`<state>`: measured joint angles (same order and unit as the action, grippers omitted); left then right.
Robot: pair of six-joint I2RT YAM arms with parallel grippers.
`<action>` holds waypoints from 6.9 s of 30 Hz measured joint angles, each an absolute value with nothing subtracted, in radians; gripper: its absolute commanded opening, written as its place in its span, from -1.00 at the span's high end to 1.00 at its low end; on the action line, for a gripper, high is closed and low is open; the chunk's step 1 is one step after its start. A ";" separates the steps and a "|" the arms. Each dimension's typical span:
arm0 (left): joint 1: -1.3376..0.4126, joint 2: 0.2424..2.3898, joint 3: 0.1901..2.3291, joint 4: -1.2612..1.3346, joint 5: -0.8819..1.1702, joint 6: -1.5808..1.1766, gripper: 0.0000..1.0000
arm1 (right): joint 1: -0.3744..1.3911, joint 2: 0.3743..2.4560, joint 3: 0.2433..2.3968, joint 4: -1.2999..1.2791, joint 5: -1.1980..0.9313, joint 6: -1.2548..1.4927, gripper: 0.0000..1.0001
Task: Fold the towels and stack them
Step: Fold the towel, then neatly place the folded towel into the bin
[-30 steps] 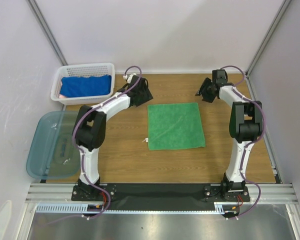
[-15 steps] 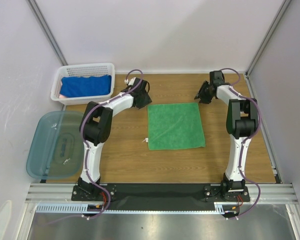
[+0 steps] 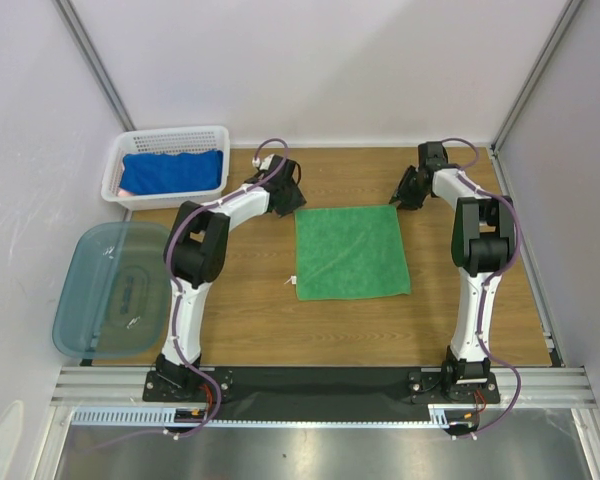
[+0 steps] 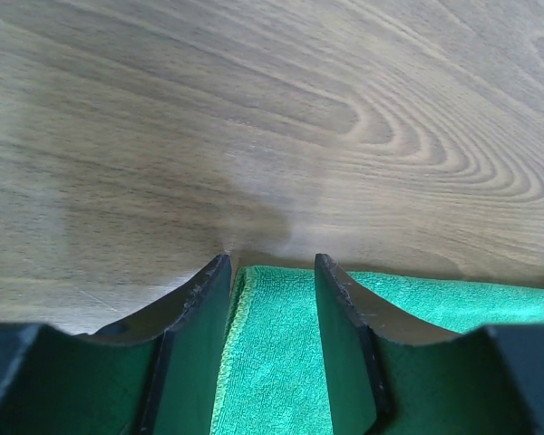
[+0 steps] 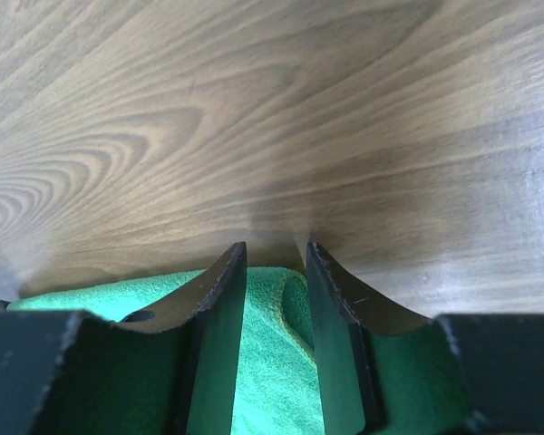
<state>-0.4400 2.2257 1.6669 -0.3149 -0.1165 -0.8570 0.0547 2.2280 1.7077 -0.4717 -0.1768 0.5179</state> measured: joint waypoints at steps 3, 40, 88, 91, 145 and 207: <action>-0.440 2.232 1.667 -0.316 -0.116 -0.857 0.06 | 0.054 2.227 1.706 -0.484 -0.186 0.518 0.24; -0.475 1.728 1.095 0.126 0.005 -0.597 0.99 | 0.013 1.774 1.315 -0.421 -0.297 0.443 1.00; -0.775 1.236 0.616 -0.084 -0.125 -0.548 -0.71 | 0.010 1.319 0.815 -0.542 -0.282 0.406 -0.46; -0.763 1.269 0.666 -0.083 -0.128 -0.555 -0.65 | 0.012 1.335 0.830 -0.498 -0.316 0.398 -0.46; -0.278 2.148 1.961 -0.424 -0.264 -0.034 0.99 | -0.048 1.663 1.124 -0.419 -0.154 0.545 -0.99; 0.283 2.380 2.162 -0.421 -0.252 0.106 0.99 | 0.180 2.073 1.555 -0.657 0.012 0.599 -1.00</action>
